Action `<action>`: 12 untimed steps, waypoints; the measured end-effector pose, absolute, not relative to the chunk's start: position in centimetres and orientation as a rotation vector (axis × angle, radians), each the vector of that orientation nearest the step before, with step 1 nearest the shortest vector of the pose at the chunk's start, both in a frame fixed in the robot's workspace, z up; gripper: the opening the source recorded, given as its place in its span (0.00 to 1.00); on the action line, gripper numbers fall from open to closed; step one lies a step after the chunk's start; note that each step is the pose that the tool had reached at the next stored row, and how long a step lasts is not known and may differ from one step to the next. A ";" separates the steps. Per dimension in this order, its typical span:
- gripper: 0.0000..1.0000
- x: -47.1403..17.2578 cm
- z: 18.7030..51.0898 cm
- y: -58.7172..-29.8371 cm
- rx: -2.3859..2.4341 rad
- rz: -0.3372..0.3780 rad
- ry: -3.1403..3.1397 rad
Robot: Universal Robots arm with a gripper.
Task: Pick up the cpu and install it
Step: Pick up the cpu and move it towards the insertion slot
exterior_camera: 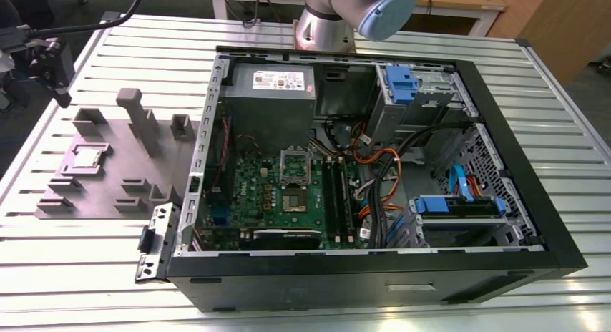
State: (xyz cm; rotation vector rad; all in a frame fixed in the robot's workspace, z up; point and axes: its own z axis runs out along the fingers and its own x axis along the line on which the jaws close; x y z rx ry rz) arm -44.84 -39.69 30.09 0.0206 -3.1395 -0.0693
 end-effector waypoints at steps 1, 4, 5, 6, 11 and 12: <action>0.59 -44.8 30.1 -39.7 0.021 -0.069 -3.140; 0.59 -44.8 29.8 -39.7 0.021 -0.069 -3.140; 0.59 -44.8 29.8 -39.7 0.021 -0.069 -3.140; 0.59 -44.8 29.8 -39.7 0.021 -0.069 -3.140; 0.59 -44.8 29.7 -39.7 0.021 -0.069 -3.140; 0.59 -44.8 29.6 -39.7 0.021 -0.069 -3.140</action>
